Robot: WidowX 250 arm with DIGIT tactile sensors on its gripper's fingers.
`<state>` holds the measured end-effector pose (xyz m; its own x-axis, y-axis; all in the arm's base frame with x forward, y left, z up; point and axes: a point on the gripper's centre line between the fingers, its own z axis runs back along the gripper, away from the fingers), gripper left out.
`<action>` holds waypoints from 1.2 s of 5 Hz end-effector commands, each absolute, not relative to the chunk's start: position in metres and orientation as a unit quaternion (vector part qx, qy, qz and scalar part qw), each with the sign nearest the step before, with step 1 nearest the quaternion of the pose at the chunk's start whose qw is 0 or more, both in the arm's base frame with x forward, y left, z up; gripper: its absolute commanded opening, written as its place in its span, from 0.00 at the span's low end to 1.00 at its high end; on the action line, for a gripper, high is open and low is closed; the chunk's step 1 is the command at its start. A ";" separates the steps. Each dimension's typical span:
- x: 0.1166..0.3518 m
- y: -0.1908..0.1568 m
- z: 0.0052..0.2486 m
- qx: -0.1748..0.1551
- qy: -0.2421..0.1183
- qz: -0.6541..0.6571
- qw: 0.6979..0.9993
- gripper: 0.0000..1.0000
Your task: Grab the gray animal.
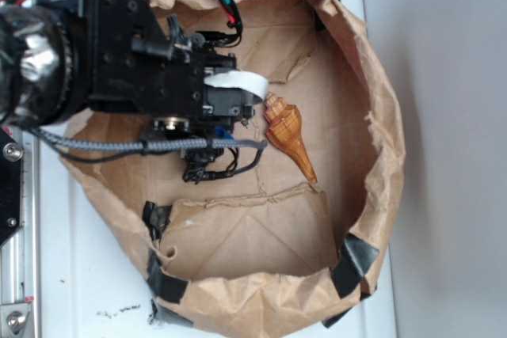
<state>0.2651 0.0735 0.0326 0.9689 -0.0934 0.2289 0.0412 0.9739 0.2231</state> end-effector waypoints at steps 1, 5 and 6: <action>0.267 0.074 0.082 0.082 -0.160 -0.037 0.983 0.00; 0.258 0.035 0.212 0.028 -0.164 0.023 0.986 0.00; 0.262 0.034 0.214 0.026 -0.170 0.029 0.985 0.00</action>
